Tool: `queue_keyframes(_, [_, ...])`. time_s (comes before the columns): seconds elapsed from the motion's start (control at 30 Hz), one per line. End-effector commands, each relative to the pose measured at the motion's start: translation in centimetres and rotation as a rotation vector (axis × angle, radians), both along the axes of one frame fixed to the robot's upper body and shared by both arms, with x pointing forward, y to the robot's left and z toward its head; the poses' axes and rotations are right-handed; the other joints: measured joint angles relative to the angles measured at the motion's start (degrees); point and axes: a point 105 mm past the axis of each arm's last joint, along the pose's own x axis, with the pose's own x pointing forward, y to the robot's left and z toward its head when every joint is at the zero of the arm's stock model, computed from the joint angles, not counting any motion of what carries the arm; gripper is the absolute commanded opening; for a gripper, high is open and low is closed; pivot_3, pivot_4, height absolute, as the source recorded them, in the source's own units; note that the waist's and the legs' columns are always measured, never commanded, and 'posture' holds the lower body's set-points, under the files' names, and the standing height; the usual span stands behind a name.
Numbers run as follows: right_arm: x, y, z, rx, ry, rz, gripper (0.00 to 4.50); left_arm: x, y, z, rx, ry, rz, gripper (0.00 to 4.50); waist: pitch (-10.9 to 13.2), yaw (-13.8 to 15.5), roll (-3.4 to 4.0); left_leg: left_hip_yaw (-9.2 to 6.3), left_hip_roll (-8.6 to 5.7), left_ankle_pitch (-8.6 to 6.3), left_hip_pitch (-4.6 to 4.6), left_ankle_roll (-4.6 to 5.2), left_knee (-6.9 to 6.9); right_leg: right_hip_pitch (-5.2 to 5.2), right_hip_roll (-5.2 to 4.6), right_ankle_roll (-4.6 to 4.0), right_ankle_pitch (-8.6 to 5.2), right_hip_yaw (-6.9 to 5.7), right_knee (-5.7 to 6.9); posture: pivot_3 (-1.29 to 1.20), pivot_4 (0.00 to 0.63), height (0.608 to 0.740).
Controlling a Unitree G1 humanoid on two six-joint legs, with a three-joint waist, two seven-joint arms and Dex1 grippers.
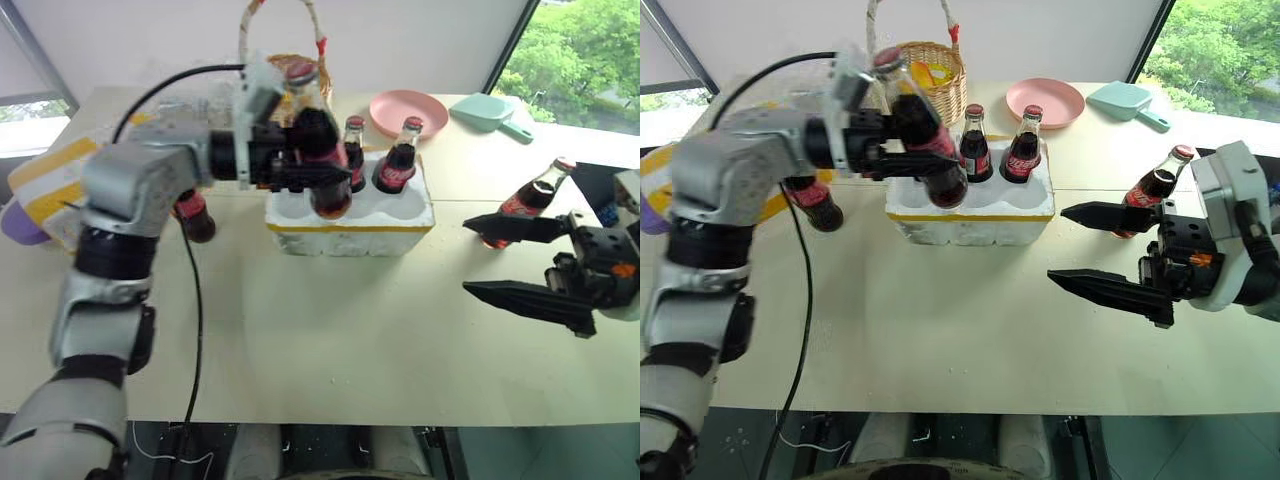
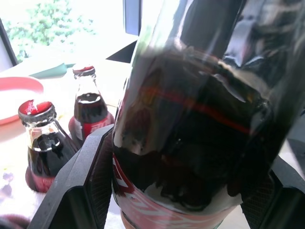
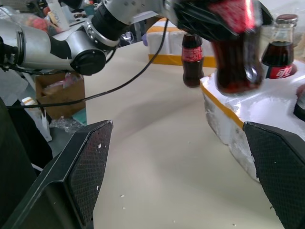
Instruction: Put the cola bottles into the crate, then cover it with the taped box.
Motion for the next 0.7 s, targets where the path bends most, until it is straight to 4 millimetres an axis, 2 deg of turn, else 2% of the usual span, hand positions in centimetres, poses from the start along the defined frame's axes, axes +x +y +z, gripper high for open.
queue_keyframes(0.03, [-0.6, 0.4, 1.0, 0.016, -0.054, 0.01, 4.5, 1.3, -1.3, 1.8, -0.022, -0.119, 0.047, 2.81, 0.0, -0.06, 0.0, 0.0, 0.0, 0.0, -0.02, 0.0, 0.0, -0.03, 0.0, 0.0, 0.0, 0.0, 0.0, 0.0, 0.15, 0.74])
queue_keyframes(0.13, [-0.6, 0.4, 1.0, 0.022, -0.052, 0.001, 4.5, 1.6, -3.0, 1.5, -0.051, -0.105, 0.016, 2.81, 0.02, 0.01, -0.02, 0.0, 0.02, 0.0, -0.06, 0.0, -0.03, -0.08, 0.01, 0.01, -0.01, -0.01, -0.02, 0.0, 0.15, 0.74])
queue_keyframes(0.27, [-0.7, 0.3, 1.2, 0.03, -0.055, -0.019, 4.5, 1.4, -4.8, -0.4, 0.004, -0.101, -0.028, 2.81, 0.03, 0.17, -0.04, 0.01, 0.01, -0.01, -0.12, 0.02, -0.02, -0.09, -0.01, 0.01, 0.0, 0.0, -0.1, 0.0, 0.15, 0.74])
queue_keyframes(0.47, [-0.7, 0.1, 1.2, 0.02, -0.058, -0.038, 4.5, 1.5, -4.6, -2.4, 0.127, -0.146, -0.039, 2.81, 0.02, 0.08, -0.03, -0.01, 0.02, -0.02, -0.1, 0.03, -0.01, -0.08, -0.01, 0.01, -0.01, 0.0, -0.08, 0.0, 0.15, 0.74])
queue_keyframes(0.7, [0.6, -0.8, 1.1, 0.002, -0.077, -0.097, 4.5, 1.8, -4.7, -4.1, 0.224, -0.192, -0.035, 2.81, 0.02, 0.06, -0.03, -0.03, 0.02, -0.02, -0.11, 0.04, -0.01, -0.09, -0.01, 0.0, -0.01, 0.0, -0.09, 0.0, 0.15, 0.74])
